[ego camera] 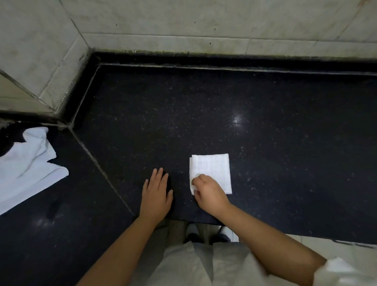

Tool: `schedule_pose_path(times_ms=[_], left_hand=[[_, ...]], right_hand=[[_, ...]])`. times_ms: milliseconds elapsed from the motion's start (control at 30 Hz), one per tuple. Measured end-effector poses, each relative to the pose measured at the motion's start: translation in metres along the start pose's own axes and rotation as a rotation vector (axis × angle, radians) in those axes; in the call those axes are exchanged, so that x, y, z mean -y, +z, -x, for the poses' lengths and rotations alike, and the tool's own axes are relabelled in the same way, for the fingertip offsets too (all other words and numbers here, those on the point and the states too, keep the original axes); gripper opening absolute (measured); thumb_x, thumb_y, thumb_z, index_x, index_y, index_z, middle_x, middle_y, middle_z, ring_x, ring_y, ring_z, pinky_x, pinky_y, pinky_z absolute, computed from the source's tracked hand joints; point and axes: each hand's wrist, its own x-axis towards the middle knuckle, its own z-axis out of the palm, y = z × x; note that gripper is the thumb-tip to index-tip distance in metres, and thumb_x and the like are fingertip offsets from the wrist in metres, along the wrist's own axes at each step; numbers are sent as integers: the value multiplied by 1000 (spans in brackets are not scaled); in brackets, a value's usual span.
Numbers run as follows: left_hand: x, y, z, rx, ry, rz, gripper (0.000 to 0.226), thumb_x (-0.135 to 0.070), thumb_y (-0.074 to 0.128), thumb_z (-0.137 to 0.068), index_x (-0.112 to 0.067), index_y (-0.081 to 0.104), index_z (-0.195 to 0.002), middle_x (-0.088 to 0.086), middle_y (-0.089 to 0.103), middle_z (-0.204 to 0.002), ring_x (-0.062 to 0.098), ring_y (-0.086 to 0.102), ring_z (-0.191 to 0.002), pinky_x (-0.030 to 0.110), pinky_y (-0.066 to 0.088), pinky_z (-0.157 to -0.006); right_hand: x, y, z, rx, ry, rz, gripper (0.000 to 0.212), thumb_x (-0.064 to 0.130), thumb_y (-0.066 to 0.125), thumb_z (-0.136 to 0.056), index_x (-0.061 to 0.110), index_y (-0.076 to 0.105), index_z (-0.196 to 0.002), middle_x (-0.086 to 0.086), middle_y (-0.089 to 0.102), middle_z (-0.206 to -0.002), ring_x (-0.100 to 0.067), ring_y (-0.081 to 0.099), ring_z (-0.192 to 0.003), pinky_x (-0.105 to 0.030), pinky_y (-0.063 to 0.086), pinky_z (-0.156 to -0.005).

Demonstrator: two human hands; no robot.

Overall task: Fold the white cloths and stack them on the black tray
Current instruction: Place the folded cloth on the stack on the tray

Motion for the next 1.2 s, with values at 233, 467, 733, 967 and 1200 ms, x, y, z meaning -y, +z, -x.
schedule_pose_path(times_ms=[233,467,733,967,1200], left_hand=[[4,9,1,-35,54,7,49,-22,40,-83,3,57,-122,22,51,-136,37,42,-133,54,37,-103],[-37,12,-12,-119,500,55,34,-22,45,-76,-5,73,-85,10,74,-94,15,52,-99,33,56,-79],[-53,17,-22,61,584,-210,30,-47,53,-68,-25,73,-75,-12,70,-78,6,68,-69,19,53,-58],[-62,12,-22,-31,580,-233,11,-32,72,-58,-27,68,-67,-14,66,-69,5,65,-60,16,44,-63],[-66,-7,-35,-175,683,-154,30,-23,41,-73,-21,71,-70,-8,68,-68,5,54,-67,18,40,-64]], right_hand=[[-18,-22,22,128,-76,19,42,-7,53,-76,-3,56,-117,-19,63,-112,-31,60,-103,-27,48,-90],[-62,-45,44,60,-71,365,47,-2,85,-32,12,72,-75,-4,72,-79,-21,64,-72,-31,54,-51],[-68,-47,32,109,-137,398,17,9,63,-55,15,72,-68,0,69,-69,-17,63,-53,-26,52,-42],[-62,-65,23,171,-32,216,26,3,47,-88,0,63,-108,-17,61,-109,-31,61,-96,-33,50,-81],[-61,-91,33,-15,114,-108,19,-4,52,-81,-4,67,-92,-14,60,-92,-18,58,-85,4,36,-75]])
